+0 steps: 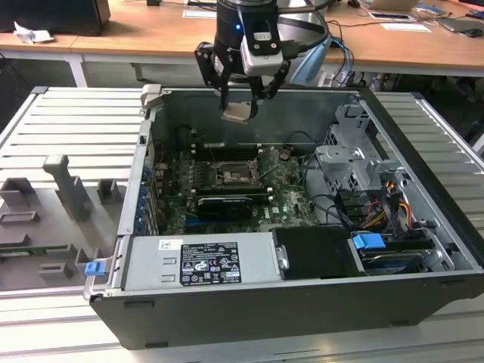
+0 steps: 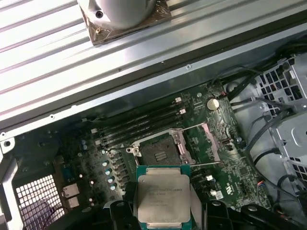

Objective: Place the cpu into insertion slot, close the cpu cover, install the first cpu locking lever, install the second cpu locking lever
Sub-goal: 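Place the cpu into insertion slot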

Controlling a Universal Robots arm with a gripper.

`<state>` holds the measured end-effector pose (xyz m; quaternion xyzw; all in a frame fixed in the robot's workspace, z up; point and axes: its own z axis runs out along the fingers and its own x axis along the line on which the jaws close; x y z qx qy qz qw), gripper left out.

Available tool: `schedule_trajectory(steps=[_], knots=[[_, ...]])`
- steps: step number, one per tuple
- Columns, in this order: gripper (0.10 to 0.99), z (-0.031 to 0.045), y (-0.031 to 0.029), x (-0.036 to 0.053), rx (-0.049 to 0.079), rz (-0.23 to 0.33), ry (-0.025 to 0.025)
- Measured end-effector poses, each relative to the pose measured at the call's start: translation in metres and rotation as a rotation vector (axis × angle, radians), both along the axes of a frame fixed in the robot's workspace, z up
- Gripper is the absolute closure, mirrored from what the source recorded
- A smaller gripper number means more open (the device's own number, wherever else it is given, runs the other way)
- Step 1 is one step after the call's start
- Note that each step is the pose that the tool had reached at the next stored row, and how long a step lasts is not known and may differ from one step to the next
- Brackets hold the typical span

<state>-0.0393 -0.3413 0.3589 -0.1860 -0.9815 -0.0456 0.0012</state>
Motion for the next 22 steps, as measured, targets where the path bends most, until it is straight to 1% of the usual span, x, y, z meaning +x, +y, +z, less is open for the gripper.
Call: schedule_trajectory(steps=[4, 8, 12, 15, 22], knots=[[0.557, -0.0003, 0.0000, 0.0000, 0.000, -0.033, -0.0001], [0.557, -0.0007, 0.0000, 0.0000, 0.000, -0.082, -0.0001], [0.557, -0.0009, 0.0000, 0.0000, 0.000, -0.114, -0.0001], [0.557, -0.0015, 0.0000, 0.0000, 0.000, -0.160, -0.0001], [0.557, -0.0023, 0.0000, 0.0000, 0.000, -0.235, -0.0002]])
